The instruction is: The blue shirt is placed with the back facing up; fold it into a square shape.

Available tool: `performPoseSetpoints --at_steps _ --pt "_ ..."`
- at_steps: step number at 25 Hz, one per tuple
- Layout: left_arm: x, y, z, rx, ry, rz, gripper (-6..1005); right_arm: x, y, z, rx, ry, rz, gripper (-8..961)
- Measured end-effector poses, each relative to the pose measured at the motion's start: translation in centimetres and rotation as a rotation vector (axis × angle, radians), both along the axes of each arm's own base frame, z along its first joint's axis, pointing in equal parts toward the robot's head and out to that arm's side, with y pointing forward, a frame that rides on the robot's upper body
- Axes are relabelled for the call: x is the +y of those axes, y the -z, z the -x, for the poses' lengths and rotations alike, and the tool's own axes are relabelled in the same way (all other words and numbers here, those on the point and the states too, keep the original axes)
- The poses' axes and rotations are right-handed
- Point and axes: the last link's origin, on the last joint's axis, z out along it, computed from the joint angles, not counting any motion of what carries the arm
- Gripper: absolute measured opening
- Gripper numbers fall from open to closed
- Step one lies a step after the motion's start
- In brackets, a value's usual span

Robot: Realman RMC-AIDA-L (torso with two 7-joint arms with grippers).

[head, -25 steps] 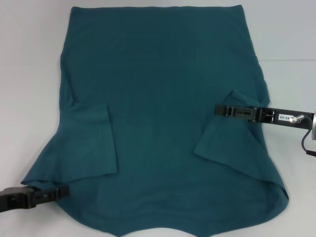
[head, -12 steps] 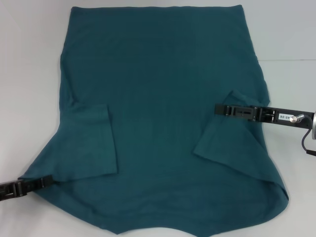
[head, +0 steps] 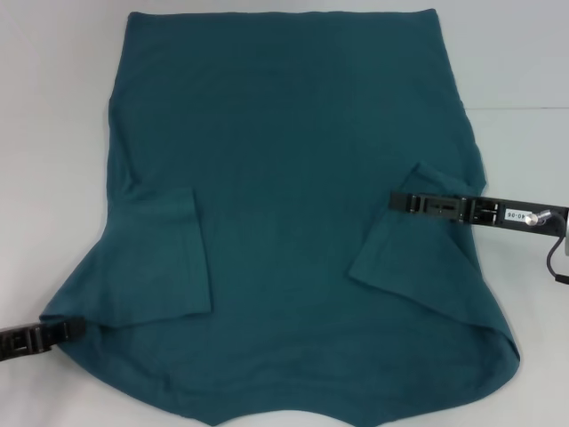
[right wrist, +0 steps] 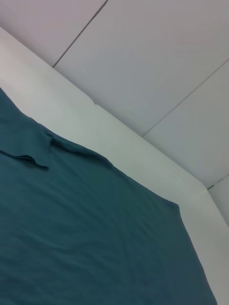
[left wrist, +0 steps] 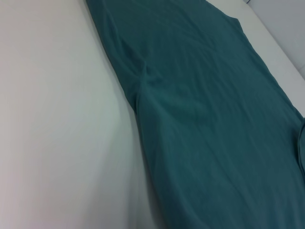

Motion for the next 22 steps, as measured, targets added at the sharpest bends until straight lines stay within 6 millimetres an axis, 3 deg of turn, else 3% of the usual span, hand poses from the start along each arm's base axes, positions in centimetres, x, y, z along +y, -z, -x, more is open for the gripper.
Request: performPoseSetpoints --at_steps 6,13,22 --pt "0.0 0.0 -0.5 -0.020 0.020 0.019 15 -0.5 -0.4 -0.2 -0.006 -0.017 0.026 924" --pt "0.1 0.0 -1.0 -0.048 0.037 0.029 15 -2.2 -2.0 -2.9 -0.080 0.067 0.148 923" --pt "0.1 0.3 -1.2 -0.074 0.028 0.018 15 -5.3 -5.4 -6.9 -0.105 0.208 0.148 922"
